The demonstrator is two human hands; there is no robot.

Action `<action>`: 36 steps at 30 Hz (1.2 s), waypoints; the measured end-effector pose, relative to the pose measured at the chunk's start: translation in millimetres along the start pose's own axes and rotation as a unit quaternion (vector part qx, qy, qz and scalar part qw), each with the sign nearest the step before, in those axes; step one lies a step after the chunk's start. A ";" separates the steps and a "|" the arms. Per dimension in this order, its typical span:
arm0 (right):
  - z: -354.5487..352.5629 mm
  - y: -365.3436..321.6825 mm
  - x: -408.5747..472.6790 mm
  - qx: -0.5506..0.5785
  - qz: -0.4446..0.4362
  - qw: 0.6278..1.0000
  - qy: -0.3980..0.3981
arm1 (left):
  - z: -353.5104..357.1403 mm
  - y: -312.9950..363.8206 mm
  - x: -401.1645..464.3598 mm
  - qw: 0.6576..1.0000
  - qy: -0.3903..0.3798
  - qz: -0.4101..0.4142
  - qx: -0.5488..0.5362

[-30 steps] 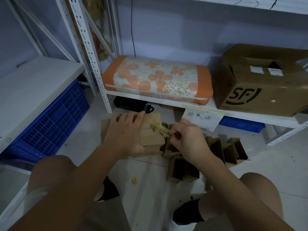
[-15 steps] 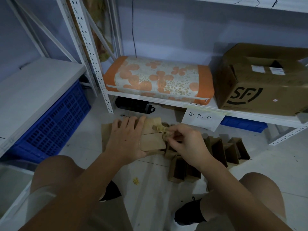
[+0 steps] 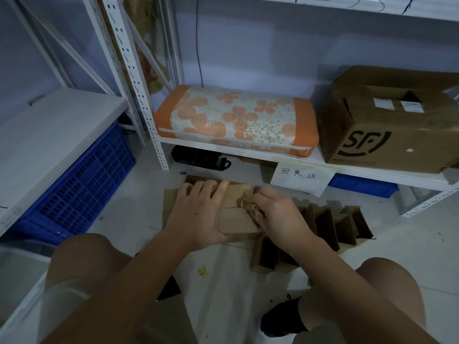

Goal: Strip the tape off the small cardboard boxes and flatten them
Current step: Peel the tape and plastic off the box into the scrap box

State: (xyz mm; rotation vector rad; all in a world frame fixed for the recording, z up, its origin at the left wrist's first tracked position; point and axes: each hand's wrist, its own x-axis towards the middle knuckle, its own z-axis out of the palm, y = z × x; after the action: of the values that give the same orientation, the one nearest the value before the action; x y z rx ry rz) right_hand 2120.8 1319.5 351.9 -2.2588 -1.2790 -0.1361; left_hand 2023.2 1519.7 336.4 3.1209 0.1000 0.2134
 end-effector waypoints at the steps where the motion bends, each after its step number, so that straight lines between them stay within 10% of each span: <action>1: 0.7 -2.0 -0.8 -0.012 -0.009 1.000 0.001 | 0.4 0.3 0.4 1.000 -0.015 -0.003 -0.007; 12: -4.0 -2.7 -0.8 0.031 0.025 0.991 0.130 | 3.4 1.3 0.7 0.999 0.010 0.009 -0.052; 22: -19.6 -2.4 4.5 -0.041 0.110 0.989 -0.094 | 10.4 6.4 -14.1 0.999 0.014 0.033 -0.029; 36: -21.5 6.3 -2.4 -0.002 0.008 1.000 -0.014 | 0.2 12.0 -4.7 0.999 0.003 0.036 -0.014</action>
State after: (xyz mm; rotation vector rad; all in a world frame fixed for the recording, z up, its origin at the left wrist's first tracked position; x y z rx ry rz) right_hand 2128.3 1304.4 366.9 -2.2813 -1.2752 -0.0999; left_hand 2019.4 1507.5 335.8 3.0992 -0.0166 0.2223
